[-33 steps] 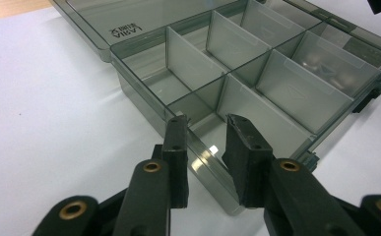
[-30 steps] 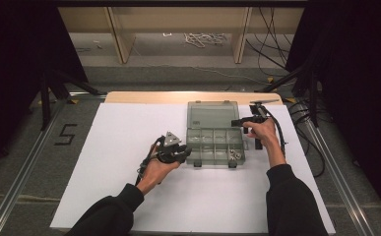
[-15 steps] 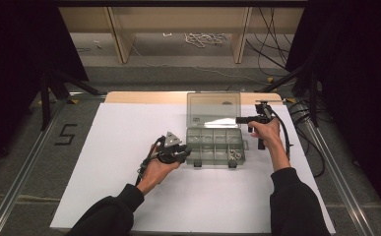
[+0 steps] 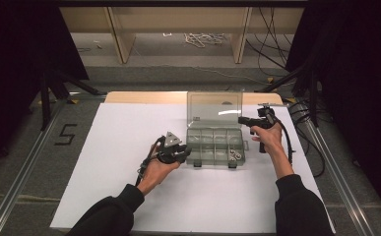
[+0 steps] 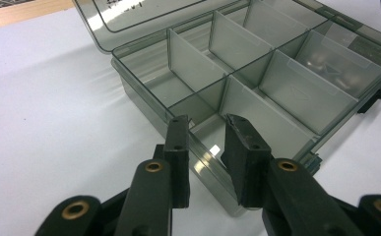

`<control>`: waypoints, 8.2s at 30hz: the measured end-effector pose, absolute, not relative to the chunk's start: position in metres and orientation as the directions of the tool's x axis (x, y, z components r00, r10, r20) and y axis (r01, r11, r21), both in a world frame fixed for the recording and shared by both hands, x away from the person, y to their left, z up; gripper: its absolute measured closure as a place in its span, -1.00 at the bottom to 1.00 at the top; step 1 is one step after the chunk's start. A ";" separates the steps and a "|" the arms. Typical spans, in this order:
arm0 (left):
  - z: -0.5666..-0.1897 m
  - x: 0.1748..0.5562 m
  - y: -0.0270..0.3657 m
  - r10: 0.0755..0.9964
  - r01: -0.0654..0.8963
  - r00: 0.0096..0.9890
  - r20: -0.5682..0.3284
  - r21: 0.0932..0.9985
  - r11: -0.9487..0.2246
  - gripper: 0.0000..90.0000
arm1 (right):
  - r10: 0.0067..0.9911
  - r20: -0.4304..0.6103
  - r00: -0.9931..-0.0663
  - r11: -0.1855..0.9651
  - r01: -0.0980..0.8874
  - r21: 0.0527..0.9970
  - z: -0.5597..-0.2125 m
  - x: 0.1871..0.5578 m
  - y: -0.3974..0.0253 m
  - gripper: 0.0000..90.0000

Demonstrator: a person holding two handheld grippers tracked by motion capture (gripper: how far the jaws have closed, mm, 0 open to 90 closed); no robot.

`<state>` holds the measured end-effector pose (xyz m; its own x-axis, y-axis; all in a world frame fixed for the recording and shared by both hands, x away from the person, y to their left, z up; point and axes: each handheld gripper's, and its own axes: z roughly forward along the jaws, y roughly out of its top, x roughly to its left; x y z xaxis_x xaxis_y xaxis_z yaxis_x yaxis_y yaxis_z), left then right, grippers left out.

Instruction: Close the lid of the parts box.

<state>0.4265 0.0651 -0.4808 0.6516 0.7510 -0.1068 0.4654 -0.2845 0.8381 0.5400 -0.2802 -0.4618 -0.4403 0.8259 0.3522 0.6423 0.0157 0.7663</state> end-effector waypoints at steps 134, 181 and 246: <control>-0.370 0.566 0.041 0.824 0.456 0.563 -0.066 0.856 -0.243 1.00 | 0.833 0.062 -0.550 0.181 0.377 0.908 -0.464 0.508 -0.281 0.35; -0.389 0.477 0.037 0.695 0.355 0.713 -0.087 0.900 -0.251 0.99 | 0.844 -0.005 -0.537 0.212 0.325 0.922 -0.401 0.393 -0.271 -0.44; -0.455 0.413 0.068 0.640 0.389 0.757 -0.133 0.878 -0.278 0.99 | 0.697 -0.043 -0.716 0.422 0.361 0.831 -0.440 0.399 -0.252 0.93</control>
